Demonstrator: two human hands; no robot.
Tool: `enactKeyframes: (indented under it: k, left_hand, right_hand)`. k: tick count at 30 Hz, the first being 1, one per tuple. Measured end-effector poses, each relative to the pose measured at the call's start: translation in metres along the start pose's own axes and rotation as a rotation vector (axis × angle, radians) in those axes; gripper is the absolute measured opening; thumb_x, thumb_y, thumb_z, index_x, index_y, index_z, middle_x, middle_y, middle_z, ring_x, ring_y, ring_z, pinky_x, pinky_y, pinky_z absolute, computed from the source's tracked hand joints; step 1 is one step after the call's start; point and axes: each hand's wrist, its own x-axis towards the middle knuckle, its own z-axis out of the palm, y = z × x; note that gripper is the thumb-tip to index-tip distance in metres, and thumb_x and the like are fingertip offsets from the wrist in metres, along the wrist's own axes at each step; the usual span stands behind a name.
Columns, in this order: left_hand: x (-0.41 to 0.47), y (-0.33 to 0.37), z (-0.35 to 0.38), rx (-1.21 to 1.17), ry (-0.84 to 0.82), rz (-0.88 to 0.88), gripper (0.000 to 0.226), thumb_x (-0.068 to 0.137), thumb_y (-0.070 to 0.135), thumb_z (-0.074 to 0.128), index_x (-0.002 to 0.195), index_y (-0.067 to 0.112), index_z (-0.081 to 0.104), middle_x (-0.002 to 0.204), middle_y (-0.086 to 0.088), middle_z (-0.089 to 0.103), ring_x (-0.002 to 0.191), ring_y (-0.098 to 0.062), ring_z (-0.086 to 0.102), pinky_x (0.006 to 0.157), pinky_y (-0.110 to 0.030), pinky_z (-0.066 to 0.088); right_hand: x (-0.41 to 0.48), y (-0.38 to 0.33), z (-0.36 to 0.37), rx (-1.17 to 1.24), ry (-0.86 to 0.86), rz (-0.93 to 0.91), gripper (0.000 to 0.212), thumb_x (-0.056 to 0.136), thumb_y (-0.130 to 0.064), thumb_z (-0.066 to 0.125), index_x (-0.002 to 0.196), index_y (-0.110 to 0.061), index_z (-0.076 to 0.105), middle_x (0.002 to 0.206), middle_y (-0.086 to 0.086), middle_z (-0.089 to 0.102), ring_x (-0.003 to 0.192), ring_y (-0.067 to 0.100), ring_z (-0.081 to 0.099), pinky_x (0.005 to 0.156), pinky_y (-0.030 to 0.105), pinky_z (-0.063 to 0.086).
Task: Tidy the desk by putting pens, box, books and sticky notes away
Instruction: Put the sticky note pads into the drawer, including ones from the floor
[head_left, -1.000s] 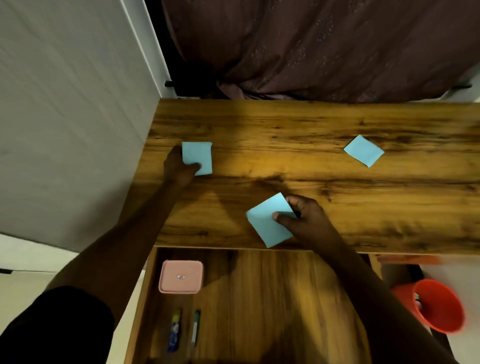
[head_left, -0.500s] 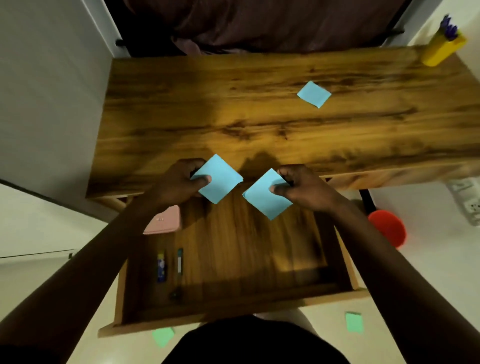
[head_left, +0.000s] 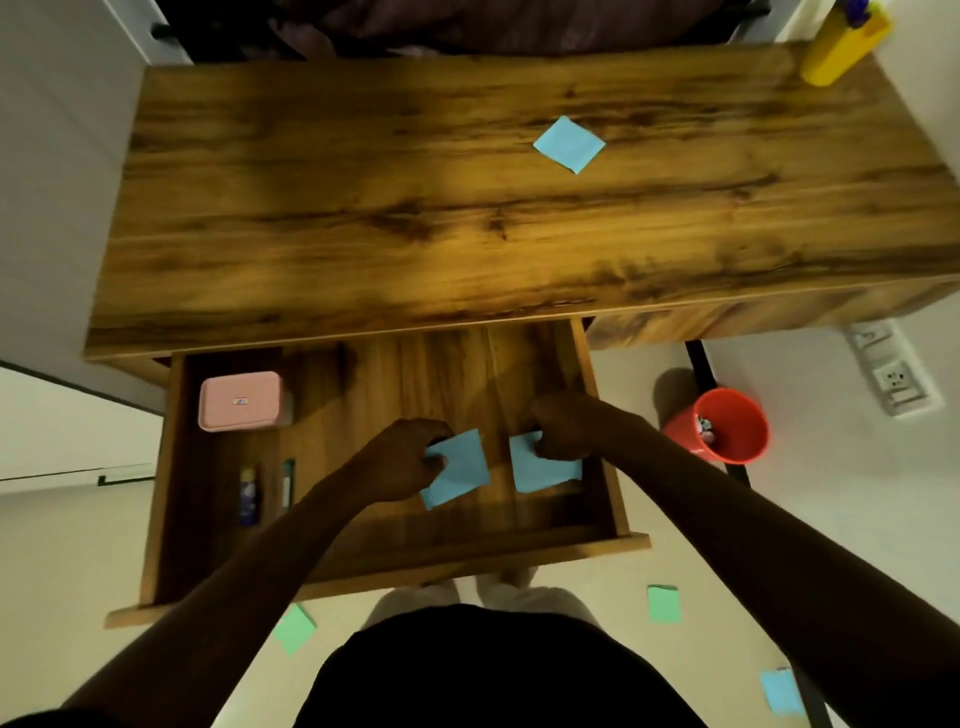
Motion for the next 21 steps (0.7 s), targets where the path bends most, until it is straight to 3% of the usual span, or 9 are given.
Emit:
enactKeyframes:
  k: [6,9,11,15,17,21]
  left_hand:
    - [0.033,0.015,0.043,0.069,-0.095,-0.058,0.041,0.094,0.02,0.065,0.134,0.015,0.061,0.132,-0.005,0.064,0.117,-0.021,0.061,0.087,-0.025,0.047]
    - [0.042,0.014,0.058,0.089,-0.13,-0.077,0.04,0.089,0.021,0.066,0.129,0.021,0.065,0.127,-0.003,0.068,0.111,-0.019,0.065,0.082,-0.026,0.049]
    - [0.045,0.015,0.065,0.108,-0.134,-0.085,0.044,0.089,0.022,0.067,0.133,0.022,0.063,0.131,-0.001,0.066,0.114,-0.019,0.063,0.086,-0.03,0.052]
    - [0.043,0.016,0.079,0.211,-0.065,-0.088,0.051,0.092,0.031,0.068,0.141,0.025,0.054,0.141,0.0,0.055,0.129,-0.021,0.051,0.1,-0.036,0.047]
    - [0.04,0.017,0.084,0.277,0.003,-0.075,0.059,0.089,0.037,0.071,0.143,0.026,0.05,0.141,-0.001,0.051,0.129,-0.022,0.047,0.1,-0.037,0.047]
    - [0.036,0.017,0.091,0.345,0.052,-0.074,0.068,0.082,0.043,0.076,0.141,0.026,0.048,0.138,0.001,0.051,0.125,-0.022,0.049,0.096,-0.037,0.049]
  right_hand:
    - [0.012,0.014,0.026,-0.085,-0.072,-0.003,0.042,0.095,-0.009,0.064,0.136,-0.008,0.058,0.134,0.012,0.06,0.121,0.029,0.059,0.098,0.035,0.048]
    - [0.017,0.02,0.035,-0.127,-0.062,0.002,0.041,0.094,-0.011,0.066,0.134,-0.006,0.058,0.134,0.012,0.058,0.125,0.03,0.055,0.105,0.038,0.042]
    - [0.018,0.022,0.04,-0.181,-0.047,-0.005,0.039,0.095,-0.013,0.066,0.133,-0.007,0.058,0.135,0.012,0.057,0.126,0.03,0.054,0.107,0.041,0.042]
    - [0.018,0.023,0.053,-0.197,0.013,0.02,0.038,0.095,-0.012,0.066,0.132,-0.007,0.059,0.131,0.011,0.06,0.118,0.028,0.06,0.097,0.036,0.05]
    - [0.018,0.023,0.056,-0.171,0.045,0.016,0.033,0.097,-0.011,0.061,0.13,-0.007,0.06,0.127,0.013,0.061,0.116,0.031,0.061,0.092,0.036,0.05]
    - [0.02,0.028,0.067,-0.209,0.102,-0.015,0.03,0.096,-0.011,0.059,0.126,-0.011,0.064,0.126,0.013,0.064,0.116,0.034,0.062,0.096,0.045,0.052]
